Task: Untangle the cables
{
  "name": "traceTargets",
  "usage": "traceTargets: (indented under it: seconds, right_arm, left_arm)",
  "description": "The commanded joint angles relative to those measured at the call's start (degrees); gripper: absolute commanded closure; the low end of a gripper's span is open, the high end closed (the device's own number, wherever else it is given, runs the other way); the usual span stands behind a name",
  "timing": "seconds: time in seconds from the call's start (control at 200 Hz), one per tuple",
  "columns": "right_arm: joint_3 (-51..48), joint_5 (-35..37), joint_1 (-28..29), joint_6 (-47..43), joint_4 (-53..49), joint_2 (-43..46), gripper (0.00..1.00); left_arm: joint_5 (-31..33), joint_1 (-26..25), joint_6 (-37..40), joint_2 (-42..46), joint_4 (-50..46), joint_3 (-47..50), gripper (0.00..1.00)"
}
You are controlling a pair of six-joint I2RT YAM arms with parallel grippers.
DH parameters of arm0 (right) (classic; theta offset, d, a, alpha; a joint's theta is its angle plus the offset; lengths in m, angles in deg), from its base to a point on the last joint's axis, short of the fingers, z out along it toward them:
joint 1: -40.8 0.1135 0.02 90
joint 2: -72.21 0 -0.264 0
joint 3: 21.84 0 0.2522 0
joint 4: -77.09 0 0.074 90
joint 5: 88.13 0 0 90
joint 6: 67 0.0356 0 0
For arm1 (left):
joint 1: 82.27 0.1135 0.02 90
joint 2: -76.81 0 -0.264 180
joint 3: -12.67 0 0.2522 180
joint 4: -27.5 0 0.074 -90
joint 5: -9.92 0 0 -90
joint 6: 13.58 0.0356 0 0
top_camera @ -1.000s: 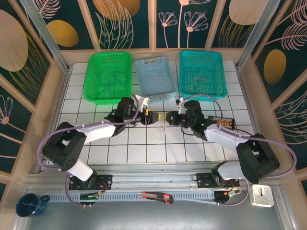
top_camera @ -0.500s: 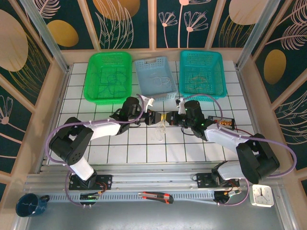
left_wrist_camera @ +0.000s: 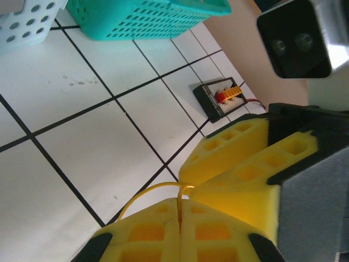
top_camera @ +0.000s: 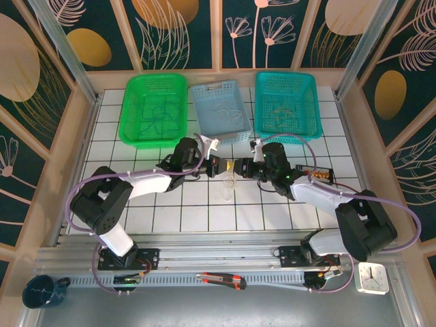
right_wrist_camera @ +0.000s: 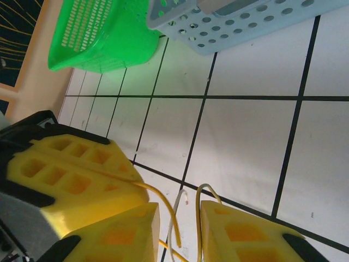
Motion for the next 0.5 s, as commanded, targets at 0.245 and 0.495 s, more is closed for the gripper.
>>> traceTargets:
  seconds: [0.245,0.495]
  right_arm:
    - [-3.44,2.25,-0.24,2.29,6.59,-4.3,0.74]
    - [-4.55,2.34,-0.24,3.32,8.33,-6.32,0.72]
  left_arm:
    - [-0.31,-0.22,-5.03,8.08,7.72,-0.56,1.0]
    - [0.76,-0.23,-9.17,12.54,14.39,0.99,1.0]
